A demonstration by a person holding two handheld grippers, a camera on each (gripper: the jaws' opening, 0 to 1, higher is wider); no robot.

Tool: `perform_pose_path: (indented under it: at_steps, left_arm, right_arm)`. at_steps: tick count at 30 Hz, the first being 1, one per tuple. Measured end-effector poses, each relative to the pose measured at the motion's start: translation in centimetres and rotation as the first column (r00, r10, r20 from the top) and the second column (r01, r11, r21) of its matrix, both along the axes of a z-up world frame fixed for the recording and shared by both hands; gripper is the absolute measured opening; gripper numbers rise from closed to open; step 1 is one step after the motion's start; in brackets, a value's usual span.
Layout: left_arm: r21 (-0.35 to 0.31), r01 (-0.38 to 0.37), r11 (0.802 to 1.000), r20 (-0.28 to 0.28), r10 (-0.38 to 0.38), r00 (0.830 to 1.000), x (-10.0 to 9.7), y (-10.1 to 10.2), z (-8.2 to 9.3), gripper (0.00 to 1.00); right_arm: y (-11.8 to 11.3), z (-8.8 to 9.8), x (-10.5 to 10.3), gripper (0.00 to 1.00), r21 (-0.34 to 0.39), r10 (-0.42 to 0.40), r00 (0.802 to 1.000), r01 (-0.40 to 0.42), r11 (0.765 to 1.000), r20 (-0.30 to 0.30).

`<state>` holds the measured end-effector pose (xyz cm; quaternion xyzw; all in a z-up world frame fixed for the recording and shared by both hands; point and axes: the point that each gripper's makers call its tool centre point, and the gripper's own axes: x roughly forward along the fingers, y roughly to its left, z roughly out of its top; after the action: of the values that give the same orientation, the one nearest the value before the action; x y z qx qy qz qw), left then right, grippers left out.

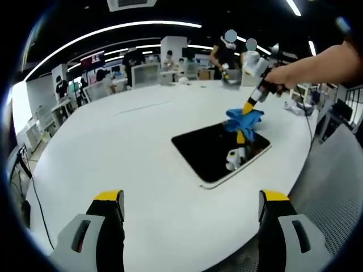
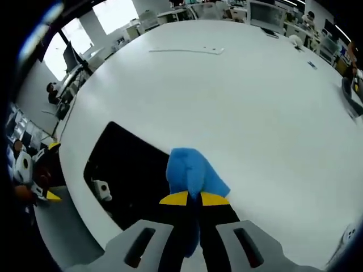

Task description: Wipe the mirror surface with the cleaning cloth until all visible marks leave the cleaned area.

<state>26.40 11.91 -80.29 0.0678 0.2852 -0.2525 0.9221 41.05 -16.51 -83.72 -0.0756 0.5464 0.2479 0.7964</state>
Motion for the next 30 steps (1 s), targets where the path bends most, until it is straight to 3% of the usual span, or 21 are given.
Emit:
perform_pose_path:
  at_steps: [6, 14, 22, 30]
  left_arm:
    - [-0.025, 0.02, 0.999, -0.045, -0.021, 0.999, -0.5, -0.6, -0.7, 0.97]
    - [-0.055, 0.015, 0.998, -0.037, -0.017, 0.999, -0.5, -0.7, -0.3, 0.99]
    - [-0.044, 0.032, 0.999, -0.048, -0.035, 0.998, -0.7, -1.0, -0.5, 0.99]
    - [-0.053, 0.053, 0.997, -0.057, -0.056, 0.997, -0.9, -1.5, -0.6, 0.99]
  right_arm:
    - [1.1, -0.3, -0.2, 0.01, 0.003, -0.015, 1.0, 0.015, 1.0, -0.016]
    - [2.9, -0.9, -0.3, 0.01, -0.009, -0.005, 1.0, 0.005, 1.0, -0.027]
    - [4.5, -1.3, -0.5, 0.01, -0.035, 0.042, 0.999, -0.043, 0.998, -0.033]
    - [5.5, -1.4, -0.4, 0.01, -0.005, 0.024, 0.999, -0.025, 1.0, -0.033]
